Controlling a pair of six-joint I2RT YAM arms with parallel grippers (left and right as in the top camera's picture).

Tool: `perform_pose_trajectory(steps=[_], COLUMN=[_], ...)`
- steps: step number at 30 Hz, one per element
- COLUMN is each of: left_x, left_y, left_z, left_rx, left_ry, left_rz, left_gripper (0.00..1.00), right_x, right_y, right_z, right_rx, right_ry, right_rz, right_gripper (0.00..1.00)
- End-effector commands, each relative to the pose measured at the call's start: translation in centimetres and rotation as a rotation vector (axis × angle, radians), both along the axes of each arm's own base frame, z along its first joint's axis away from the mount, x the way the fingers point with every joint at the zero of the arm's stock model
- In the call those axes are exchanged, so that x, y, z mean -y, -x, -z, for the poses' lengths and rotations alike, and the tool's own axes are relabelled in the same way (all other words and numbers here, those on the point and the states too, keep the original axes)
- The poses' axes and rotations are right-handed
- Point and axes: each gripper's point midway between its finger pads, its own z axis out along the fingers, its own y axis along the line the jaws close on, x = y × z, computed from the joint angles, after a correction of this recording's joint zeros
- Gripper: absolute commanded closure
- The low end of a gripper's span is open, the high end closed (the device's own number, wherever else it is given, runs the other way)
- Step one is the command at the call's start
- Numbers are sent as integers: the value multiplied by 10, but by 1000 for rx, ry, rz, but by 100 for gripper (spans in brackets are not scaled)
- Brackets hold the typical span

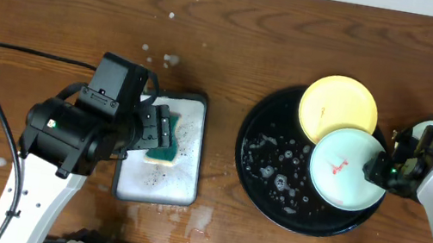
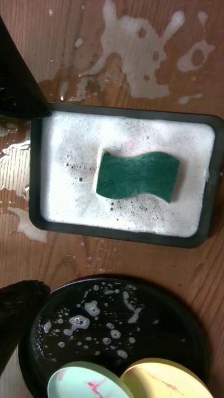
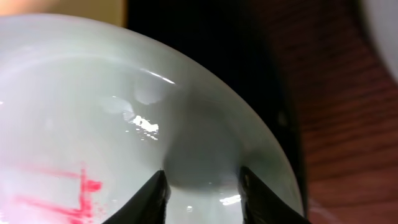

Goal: Clean dirty plates on tray and stack at the side
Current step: 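Lift the plate edge with right gripper while left grasps the sponge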

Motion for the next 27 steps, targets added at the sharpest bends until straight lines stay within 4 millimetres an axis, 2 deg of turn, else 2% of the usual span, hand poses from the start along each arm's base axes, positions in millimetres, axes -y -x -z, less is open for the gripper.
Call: perform_pose_trajectory(steps=[1,3,6,9,12,17,18,21,24,27], left_x=[-2,-2,-2,-1,-1,-1,-1,-1,-1,-1], left_y=[1,1,1,1,1,1,1,1,1,1], left_z=[-1,-1,-1,-1,-1,-1,-1,-1,-1,-1], left_rx=[1,1,1,1,2,1,1,1,2,2], left_ry=[-2,-2,-2,-2,-2,-2,-2,-2,-2,-2], left_rz=[-2,-2,-2,-2,-2,-2,-2,-2,-2,-2], left_gripper=[17,17,17,17,17,17,17,17,17,17], right_x=[-14,-14,2,18,29,35,34,16,-13,-32], right_y=[-13,-14,-10,-7,-4,-5,-6,-8,-9,0], right_z=[-21,-35,-55,-65,-60,-31,-25,-12,-16,-21], right_rx=[91,125,158,170,144,86,74,63,94,81], right_ry=[-73,-67,29,107,157,162,151,53,-85,-189], right_rz=[-64,-67,-33,29,71,96,93,33,-79,-103], right_gripper=[66,65,62,56,55,53,56,74,85,97])
